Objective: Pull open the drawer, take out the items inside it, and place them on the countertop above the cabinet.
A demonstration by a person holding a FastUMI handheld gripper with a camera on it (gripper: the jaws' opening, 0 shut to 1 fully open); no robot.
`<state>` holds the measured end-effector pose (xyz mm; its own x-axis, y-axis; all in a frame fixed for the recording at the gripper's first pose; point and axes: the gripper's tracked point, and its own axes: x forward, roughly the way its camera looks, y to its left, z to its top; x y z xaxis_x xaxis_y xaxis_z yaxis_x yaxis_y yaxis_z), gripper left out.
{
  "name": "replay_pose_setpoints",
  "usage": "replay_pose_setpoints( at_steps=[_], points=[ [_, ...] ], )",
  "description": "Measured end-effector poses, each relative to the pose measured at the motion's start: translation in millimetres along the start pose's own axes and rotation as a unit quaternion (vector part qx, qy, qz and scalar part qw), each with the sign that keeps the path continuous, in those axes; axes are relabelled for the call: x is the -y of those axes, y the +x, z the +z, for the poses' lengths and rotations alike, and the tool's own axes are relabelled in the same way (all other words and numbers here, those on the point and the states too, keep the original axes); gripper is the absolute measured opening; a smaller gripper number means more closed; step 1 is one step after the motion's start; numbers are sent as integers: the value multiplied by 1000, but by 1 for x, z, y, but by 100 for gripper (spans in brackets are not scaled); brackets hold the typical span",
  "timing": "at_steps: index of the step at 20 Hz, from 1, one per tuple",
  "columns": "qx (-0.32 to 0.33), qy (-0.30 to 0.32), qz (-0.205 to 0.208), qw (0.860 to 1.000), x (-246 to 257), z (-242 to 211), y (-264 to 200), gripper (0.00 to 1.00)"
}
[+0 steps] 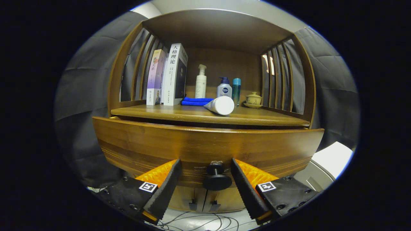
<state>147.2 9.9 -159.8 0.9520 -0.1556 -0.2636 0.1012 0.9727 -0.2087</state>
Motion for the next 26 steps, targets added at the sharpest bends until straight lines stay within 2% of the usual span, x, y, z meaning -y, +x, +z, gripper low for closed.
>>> replay_pose_setpoints(
  at_steps=[11, 16, 18, 21, 26],
  points=[
    [0, -11, -7, 1000, 0, 8, 42, 99],
    [1, -16, -1, 1000, -4, -1, 42, 99],
    [-11, -13, 18, 1000, -7, -7, 33, 99],
    [19, -25, 39, 999, -4, 15, 0, 100],
    [53, -5, 57, 997, 13, 54, -68, 98]
  ],
)
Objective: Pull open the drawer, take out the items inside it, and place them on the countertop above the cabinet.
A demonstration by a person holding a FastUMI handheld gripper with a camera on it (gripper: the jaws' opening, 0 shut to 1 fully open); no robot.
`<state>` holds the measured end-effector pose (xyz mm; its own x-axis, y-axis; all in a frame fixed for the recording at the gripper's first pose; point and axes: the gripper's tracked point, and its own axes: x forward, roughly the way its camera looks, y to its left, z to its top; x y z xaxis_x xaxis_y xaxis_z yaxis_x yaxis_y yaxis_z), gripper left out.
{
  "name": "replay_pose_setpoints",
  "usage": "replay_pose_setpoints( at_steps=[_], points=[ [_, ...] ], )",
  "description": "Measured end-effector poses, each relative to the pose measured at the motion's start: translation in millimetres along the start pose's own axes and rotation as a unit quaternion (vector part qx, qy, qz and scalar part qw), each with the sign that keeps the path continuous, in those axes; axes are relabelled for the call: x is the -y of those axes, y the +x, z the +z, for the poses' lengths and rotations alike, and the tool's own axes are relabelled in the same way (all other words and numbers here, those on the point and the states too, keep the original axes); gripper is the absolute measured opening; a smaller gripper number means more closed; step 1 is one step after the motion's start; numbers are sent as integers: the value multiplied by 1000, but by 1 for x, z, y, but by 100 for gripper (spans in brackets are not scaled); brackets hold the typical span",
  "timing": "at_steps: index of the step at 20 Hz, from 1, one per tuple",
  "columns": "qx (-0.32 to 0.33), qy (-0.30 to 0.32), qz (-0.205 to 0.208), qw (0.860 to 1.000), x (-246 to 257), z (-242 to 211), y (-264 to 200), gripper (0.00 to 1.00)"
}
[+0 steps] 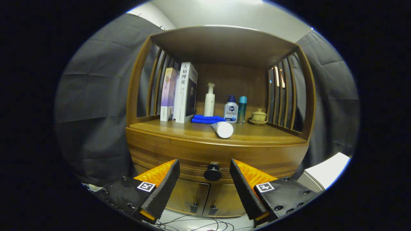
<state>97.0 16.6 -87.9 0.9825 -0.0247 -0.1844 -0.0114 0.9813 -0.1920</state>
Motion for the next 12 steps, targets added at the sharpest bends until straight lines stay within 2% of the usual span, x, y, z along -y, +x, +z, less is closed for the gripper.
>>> replay_pose_setpoints(
  at_steps=[7, 12],
  points=[
    [23, 37, 23, 999, 11, 51, -69, 98],
    [39, 19, 26, 999, 9, 51, -110, 98]
  ],
)
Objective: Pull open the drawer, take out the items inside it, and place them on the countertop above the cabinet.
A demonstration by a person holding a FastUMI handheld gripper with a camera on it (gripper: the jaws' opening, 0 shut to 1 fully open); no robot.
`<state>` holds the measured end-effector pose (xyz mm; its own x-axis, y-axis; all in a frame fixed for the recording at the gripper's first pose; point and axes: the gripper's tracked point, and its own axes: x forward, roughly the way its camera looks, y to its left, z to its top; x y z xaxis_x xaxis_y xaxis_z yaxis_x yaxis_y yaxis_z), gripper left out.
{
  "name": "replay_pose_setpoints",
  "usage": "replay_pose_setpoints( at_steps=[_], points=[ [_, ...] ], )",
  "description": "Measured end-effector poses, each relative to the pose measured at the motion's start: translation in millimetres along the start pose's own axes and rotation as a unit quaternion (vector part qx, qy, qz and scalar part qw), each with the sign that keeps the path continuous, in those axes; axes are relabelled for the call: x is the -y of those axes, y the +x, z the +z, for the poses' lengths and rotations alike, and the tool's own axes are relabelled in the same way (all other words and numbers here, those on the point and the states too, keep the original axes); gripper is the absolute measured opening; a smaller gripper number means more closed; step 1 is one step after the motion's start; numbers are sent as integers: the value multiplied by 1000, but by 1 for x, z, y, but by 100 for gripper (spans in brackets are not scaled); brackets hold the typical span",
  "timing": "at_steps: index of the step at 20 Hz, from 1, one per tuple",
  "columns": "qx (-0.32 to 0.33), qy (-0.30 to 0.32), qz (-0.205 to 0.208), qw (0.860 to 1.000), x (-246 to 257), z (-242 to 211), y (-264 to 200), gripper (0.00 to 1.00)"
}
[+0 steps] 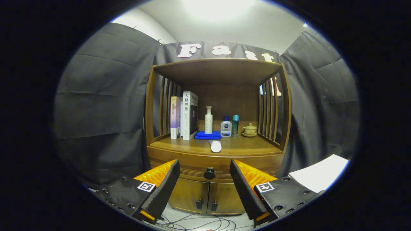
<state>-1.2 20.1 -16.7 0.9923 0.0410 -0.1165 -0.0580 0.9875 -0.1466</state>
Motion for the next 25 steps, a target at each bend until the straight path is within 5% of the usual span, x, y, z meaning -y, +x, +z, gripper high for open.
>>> replay_pose_setpoints(
  at_steps=[25],
  points=[
    [53, 36, 27, 998, -6, 20, -35, 98]
  ],
)
